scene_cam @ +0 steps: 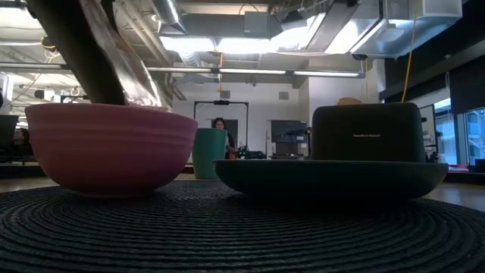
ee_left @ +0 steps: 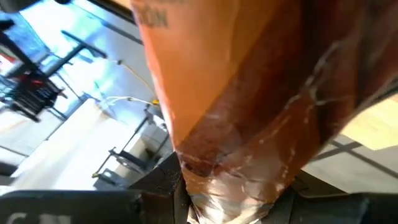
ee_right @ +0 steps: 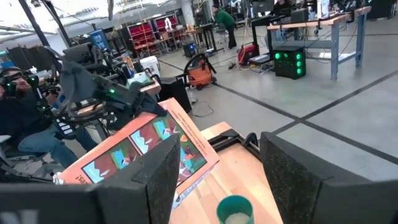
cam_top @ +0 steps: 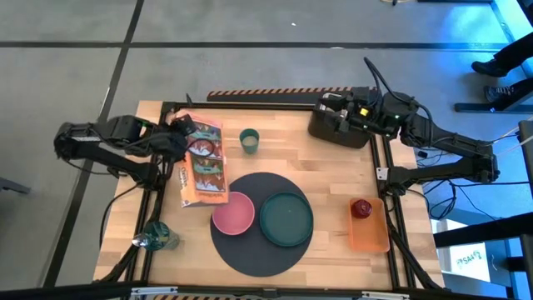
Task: Arrange a breakfast setting
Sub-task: Pour the cereal from the cereal box into the pink bowl
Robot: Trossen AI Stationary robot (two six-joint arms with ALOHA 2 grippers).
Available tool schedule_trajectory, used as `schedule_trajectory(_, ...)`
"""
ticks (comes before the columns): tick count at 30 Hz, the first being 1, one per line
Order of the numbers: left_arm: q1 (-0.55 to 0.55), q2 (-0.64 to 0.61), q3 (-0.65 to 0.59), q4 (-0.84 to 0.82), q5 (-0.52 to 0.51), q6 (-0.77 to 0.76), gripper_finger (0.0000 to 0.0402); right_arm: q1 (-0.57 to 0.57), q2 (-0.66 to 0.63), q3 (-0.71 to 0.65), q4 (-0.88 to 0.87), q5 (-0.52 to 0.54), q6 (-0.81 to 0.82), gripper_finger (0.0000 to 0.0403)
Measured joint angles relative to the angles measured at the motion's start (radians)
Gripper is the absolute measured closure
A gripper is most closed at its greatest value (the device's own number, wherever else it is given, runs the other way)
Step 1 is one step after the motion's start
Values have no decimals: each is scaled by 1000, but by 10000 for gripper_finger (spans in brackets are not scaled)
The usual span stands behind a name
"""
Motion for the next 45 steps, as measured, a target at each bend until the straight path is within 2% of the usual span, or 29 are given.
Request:
schedule_trajectory(17,-181,-1,0,66,-203,20,275,0,0,0,-3,7,18,194)
schedule_trajectory(25,-257,-1,0,72,-246,26,275,0,0,0,-3,7,22,194)
schedule_trajectory(45,-338,51,0,80,-304,51,275,0,0,0,-8,7,23,194)
